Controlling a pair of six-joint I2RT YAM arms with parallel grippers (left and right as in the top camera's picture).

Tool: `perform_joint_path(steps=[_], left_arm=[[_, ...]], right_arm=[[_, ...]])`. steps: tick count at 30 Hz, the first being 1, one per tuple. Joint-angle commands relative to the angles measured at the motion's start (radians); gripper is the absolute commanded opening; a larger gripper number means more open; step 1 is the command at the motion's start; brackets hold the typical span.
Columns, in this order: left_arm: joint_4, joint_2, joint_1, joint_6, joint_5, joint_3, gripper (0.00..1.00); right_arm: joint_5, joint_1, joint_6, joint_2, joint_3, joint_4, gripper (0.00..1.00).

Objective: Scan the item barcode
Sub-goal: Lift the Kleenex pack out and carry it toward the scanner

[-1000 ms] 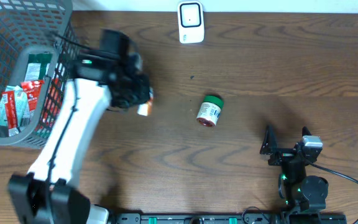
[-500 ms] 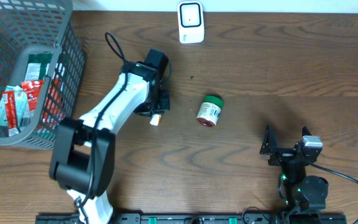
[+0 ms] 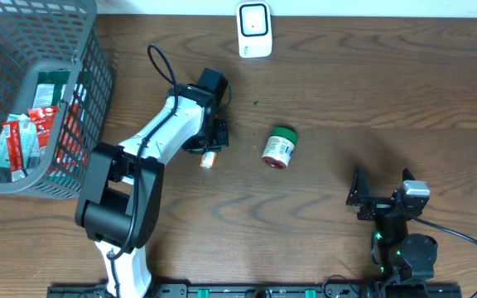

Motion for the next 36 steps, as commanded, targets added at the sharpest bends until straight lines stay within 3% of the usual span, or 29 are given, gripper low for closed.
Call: perform_joint_path(steps=[1,8,17,23,28,34,36], left_arm=[[0.015,0.036,0.002,-0.005,-0.022,-0.008,0.1],[0.012,0.023,0.005,-0.005,-0.021,-0.003,0.17],[0.011,-0.081,0.016,0.033,-0.045,0.009,0.54],[0.007,-0.154,0.016,0.056,-0.048,0.009,0.57],[-0.015,-0.172,0.016,0.067,-0.111,0.008,0.55],[-0.108,-0.168,0.016,0.045,-0.251,-0.012,0.21],[-0.101,-0.168,0.016,0.041,-0.254,-0.04,0.19]], right_arm=[[-0.001,-0.007,-0.011,-0.004,-0.001,-0.004,0.99],[-0.001,-0.007,-0.011,-0.004,-0.001,-0.004,0.99],[-0.001,-0.007,-0.011,-0.004,-0.001,-0.004,0.99],[-0.001,-0.007,-0.011,-0.004,-0.001,-0.004,0.99],[-0.001,-0.007,-0.011,-0.004,-0.001,-0.004,0.99],[-0.001,-0.007,-0.011,-0.004,-0.001,-0.004,0.99],[-0.001,-0.007,-0.011,-0.004,-0.001,-0.004,0.99]])
